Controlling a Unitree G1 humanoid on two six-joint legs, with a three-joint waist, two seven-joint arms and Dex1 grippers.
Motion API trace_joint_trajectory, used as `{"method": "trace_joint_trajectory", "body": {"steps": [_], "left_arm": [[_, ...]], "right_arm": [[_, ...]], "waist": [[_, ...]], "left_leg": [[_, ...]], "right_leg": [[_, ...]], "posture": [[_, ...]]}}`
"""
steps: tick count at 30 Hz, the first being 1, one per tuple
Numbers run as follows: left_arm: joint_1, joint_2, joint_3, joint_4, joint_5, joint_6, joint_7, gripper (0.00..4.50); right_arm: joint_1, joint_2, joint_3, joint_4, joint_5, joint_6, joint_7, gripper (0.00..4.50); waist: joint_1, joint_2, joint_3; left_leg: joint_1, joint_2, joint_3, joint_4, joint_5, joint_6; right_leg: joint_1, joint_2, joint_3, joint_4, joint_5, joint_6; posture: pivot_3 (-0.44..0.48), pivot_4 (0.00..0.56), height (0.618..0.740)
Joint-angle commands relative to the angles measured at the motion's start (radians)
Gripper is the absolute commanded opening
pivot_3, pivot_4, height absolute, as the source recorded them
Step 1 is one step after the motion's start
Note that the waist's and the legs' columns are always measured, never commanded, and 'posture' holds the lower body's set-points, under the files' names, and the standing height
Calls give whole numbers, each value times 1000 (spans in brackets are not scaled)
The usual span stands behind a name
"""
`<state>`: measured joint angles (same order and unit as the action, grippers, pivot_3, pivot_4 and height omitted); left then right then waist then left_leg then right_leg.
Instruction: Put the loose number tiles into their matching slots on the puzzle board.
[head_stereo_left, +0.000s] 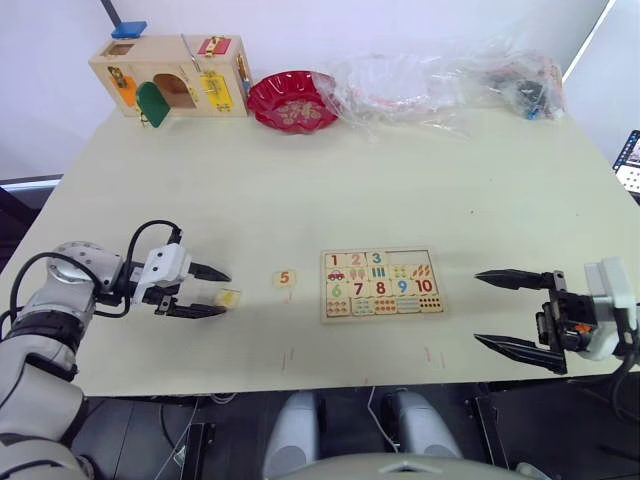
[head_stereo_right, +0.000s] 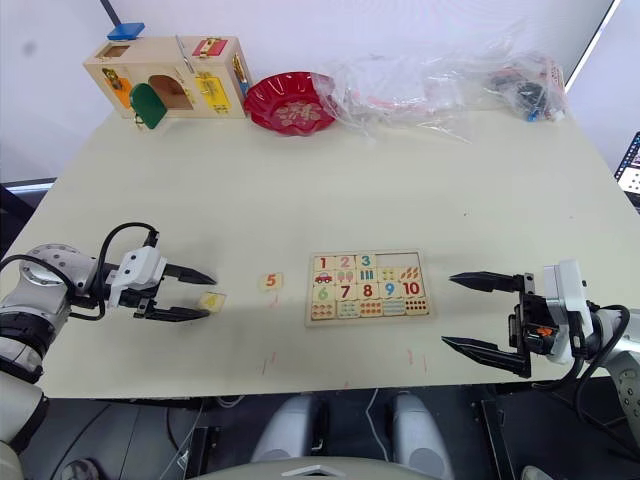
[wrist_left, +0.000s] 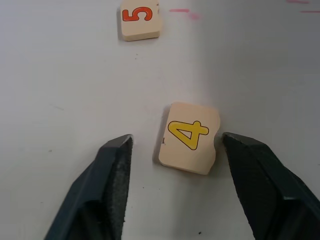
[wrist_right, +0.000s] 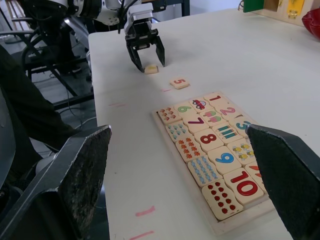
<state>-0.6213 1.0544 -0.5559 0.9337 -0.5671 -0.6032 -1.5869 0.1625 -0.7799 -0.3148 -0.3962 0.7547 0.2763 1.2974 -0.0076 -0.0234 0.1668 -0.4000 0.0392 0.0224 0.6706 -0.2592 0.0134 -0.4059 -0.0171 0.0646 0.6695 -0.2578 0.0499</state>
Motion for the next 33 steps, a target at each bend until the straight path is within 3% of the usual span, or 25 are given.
{"method": "trace_joint_trajectory", "body": {"steps": [1, 2, 6, 10, 14, 20, 25, 29, 33], "left_arm": [[20, 2, -15, -12, -5, -4, -28, 1359], [26, 7, -12, -19, -10, -4, -28, 915], [58, 28, 35, -67, -38, 17, -28, 916], [93, 34, 157, -137, -31, 81, -28, 916], [172, 93, 266, -346, -28, 273, -5, 916], [289, 199, 416, -809, -53, 633, 179, 916], [105, 231, 372, -1113, 3, 1052, 273, 916], [-78, 140, 296, -1155, 45, 1259, 279, 916], [-280, 37, 152, -1153, 136, 1441, 245, 916]], "right_arm": [[5, -5, -25, -36, 18, -7, -1, 4500], [5, -4, -23, -37, 17, -8, -1, 4500], [0, 1, -16, -33, 13, -12, -4, 4500], [2, 12, -15, -34, 12, -17, -13, 4500], [5, 24, -23, -32, 12, -24, -26, 4500], [21, 34, -44, -33, 9, -39, -40, 4500], [48, 34, -85, -36, 12, -52, -50, 4500], [50, 38, -94, -40, 6, -59, -68, 4500], [51, 44, -108, -44, -3, -79, -85, 4500]], "waist": [[0, 0, 0], [0, 0, 0], [-3, 0, 0], [-3, 0, 0], [-4, -1, 0], [-1, -1, 1], [5, -2, 1], [-2, -1, 1], [-5, -2, 2]], "left_leg": [[0, 0, 0, 0, 0, 0], [0, 0, 0, 0, 0, 0], [0, 0, 0, 0, 0, 0], [0, 0, 0, 0, 0, 0], [0, 1, 0, 0, 0, 0], [0, 2, -1, 0, 0, 0], [0, 0, -1, 0, 0, 0], [0, -1, 0, 0, 0, 0], [0, -1, -1, 0, 0, 0]], "right_leg": [[0, 0, 0, 0, 0, 0], [0, 0, 0, 0, 0, 0], [0, 0, 0, 0, 0, 0], [0, 0, 0, 0, 0, 0], [0, 0, 0, 0, 0, 0], [0, -1, 0, 1, 0, 0], [0, 0, -1, 1, 0, 0], [0, 1, 0, 1, 0, 0], [0, 2, 0, 1, 0, 0]], "posture": [[0, 150, 740], [0, 150, 740], [0, 150, 740], [0, 150, 740], [0, 150, 740], [0, 150, 740], [0, 150, 740], [0, 150, 740], [0, 150, 740]]}}
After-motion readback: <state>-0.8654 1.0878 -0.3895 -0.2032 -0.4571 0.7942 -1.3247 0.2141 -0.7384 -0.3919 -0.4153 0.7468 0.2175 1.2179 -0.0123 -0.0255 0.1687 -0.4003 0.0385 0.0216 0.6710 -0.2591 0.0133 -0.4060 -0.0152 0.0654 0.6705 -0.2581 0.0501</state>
